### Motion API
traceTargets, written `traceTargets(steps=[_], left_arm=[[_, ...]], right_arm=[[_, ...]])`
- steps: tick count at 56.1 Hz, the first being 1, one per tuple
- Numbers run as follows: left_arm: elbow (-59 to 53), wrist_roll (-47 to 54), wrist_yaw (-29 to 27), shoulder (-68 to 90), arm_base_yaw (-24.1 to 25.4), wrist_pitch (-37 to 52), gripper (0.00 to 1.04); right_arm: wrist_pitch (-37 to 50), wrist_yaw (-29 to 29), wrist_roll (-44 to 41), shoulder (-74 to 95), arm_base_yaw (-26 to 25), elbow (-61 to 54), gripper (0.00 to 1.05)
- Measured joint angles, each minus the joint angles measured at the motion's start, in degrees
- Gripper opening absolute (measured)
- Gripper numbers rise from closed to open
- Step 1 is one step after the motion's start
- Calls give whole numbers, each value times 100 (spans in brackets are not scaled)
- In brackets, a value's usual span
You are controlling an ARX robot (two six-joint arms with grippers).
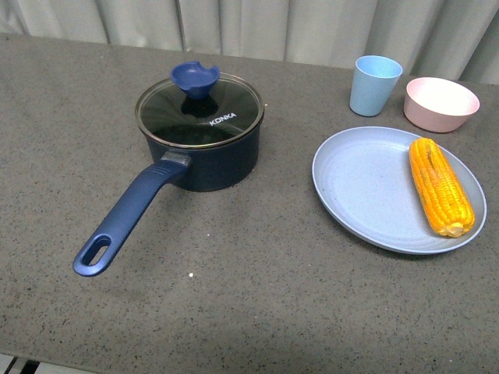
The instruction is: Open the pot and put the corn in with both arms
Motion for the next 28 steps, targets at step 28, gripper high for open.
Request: traceTargets(steps=[28], left_arm=[[0,0,0,0,0,0,98]], right_arm=[[0,0,0,0,0,0,95]])
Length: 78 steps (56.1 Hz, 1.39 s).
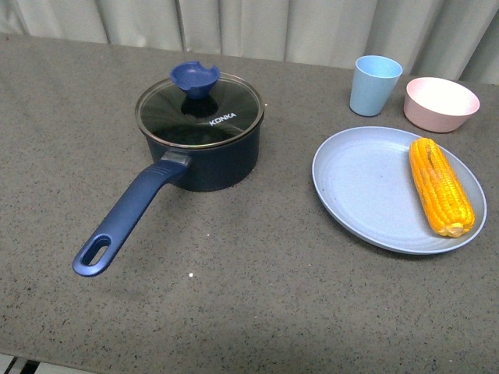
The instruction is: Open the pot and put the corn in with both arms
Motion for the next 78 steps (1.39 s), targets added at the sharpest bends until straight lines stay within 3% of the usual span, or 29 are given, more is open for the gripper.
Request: traceTargets(steps=[78], left_arm=[[0,0,0,0,0,0,98]], right_arm=[[0,0,0,0,0,0,95]])
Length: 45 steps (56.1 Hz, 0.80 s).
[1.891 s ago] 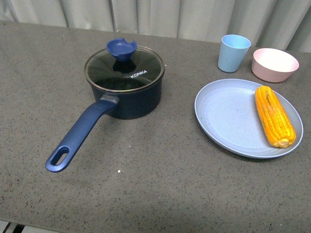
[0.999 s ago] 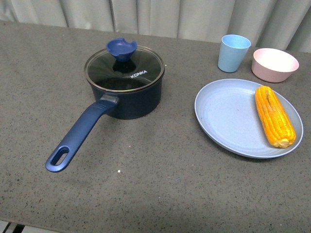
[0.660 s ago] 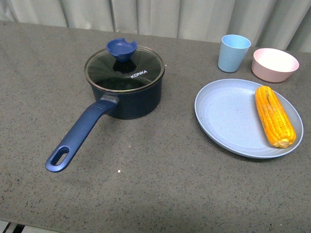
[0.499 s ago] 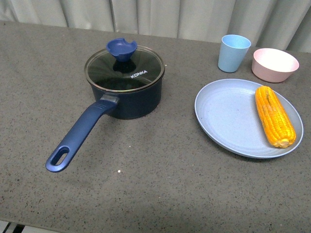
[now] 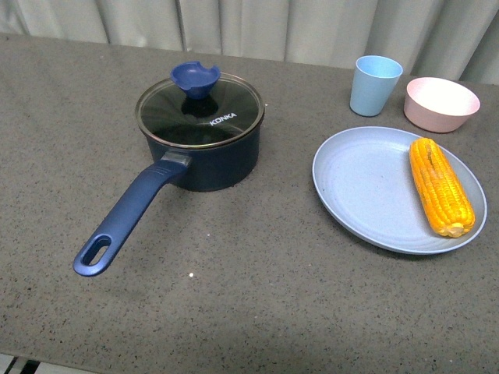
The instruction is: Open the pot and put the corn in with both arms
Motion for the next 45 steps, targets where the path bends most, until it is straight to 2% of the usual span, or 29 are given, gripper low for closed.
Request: traceTargets(steps=[13,15,18,20,23,32,39,45], left_arm=[[7,-15,-98,20,-20,-24,98],[68,-188,-557,118,-155,-240,98],[262,-656,-1788,713,-544,-651,98],[280,-863,-2251,1084,-669,-566,98],[282,-1023,-2448,1545,-761,-249,98],[525,-1309,-2098,3412,-826,1587,98],[1163,-1436,-1676,5707,-1036,3536,98],[2022,-1626,-1493,7444,-1344,4275,98]], right_arm=[[0,0,0,0,0,0,95],[0,0,0,0,0,0,95],[-2,0,0,0,0,0,95],[0,11,0,0,0,0,95],[0,0,0,0,-2,0,95],[-2,-2,0,0,-2,0,95],[0,0,0,0,-2,0,95],[0,0,0,0,-2,0,95]])
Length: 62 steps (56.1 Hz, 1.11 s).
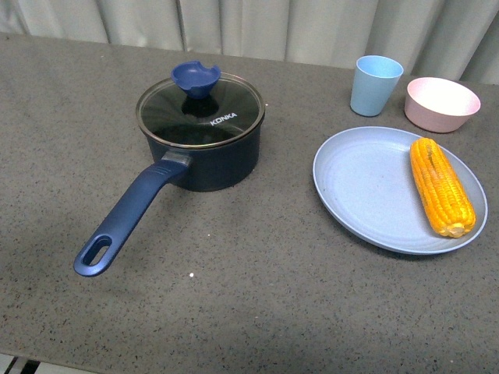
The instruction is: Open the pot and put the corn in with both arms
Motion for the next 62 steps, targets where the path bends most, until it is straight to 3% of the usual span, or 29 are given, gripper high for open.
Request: traceTargets(steps=[18,39,62], left_arm=[[2253,77,175,2929,-614,291,98],[3416,645,404,4387,-671,404,98],[3980,907,656,5108,-627,387,98]], right_arm=[[-2,0,0,0,0,0,95],[-2,0,0,0,0,0,95],[-2,0,0,0,0,0,95]])
